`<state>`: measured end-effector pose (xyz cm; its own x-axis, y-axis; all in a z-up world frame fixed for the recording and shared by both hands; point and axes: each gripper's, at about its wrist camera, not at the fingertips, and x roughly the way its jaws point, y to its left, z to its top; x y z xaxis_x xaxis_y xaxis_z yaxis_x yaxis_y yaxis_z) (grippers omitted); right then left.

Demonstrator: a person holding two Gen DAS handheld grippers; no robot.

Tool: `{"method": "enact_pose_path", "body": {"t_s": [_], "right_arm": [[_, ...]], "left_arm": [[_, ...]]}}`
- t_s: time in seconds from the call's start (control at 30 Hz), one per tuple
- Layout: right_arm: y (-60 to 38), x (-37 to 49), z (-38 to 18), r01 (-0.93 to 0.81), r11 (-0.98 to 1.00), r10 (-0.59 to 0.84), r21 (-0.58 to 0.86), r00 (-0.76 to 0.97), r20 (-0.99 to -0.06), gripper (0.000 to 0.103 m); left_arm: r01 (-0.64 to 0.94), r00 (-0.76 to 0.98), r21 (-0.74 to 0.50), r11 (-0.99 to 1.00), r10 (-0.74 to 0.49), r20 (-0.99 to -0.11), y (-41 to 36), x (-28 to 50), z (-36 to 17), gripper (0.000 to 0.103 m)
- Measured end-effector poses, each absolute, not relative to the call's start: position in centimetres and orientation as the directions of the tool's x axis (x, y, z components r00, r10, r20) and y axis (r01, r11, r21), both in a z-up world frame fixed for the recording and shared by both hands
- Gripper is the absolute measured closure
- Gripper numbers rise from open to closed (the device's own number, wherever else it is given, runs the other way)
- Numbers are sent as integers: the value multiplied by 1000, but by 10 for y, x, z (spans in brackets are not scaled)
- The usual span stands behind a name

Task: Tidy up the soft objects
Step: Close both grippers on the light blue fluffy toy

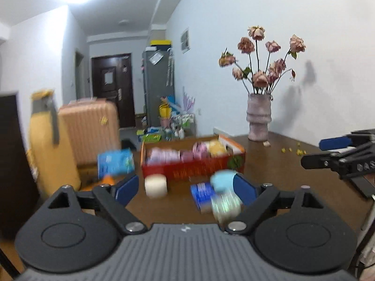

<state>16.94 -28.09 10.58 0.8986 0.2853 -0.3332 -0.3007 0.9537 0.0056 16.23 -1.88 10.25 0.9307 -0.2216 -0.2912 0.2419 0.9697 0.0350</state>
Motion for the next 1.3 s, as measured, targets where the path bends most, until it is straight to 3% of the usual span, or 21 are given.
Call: {"method": "enact_pose_path", "body": {"t_s": [0.1, 0.27, 0.37, 0.53, 0.8, 1.03, 1.13, 1.2, 1.3], "right_arm": [[-272, 118, 76, -287, 958, 276, 16, 899, -340, 19], [-275, 97, 51, -258, 943, 326, 209, 838, -438, 18], [-269, 93, 52, -259, 953, 302, 156, 846, -440, 18], [-280, 104, 47, -233, 955, 292, 182, 837, -462, 18], [-304, 180, 42, -187, 966, 253, 181, 832, -494, 18], [-320, 320, 36, -253, 950, 311, 181, 807, -502, 22], [-316, 391, 31, -284, 944, 329, 166, 777, -537, 35], [-312, 436, 24, -328, 929, 367, 173, 748, -553, 39], [-303, 489, 9, -380, 902, 421, 203, 680, -601, 47]], "left_arm": [[214, 913, -37, 976, -213, -347, -16, 126, 76, 11], [190, 888, -92, 977, -211, -409, -3, 113, 61, 9], [188, 902, -58, 980, -196, -386, -3, 113, 64, 9], [187, 892, -107, 976, -215, -398, -2, 129, 62, 8], [220, 867, -77, 972, -231, -441, -24, 198, 54, 8], [368, 804, -145, 918, -393, -446, -56, 301, 62, 10], [427, 735, -214, 879, -475, -484, -73, 354, 59, 30], [440, 676, -258, 860, -506, -536, -85, 389, 52, 56], [460, 567, -342, 819, -568, -597, -99, 428, 37, 68]]}}
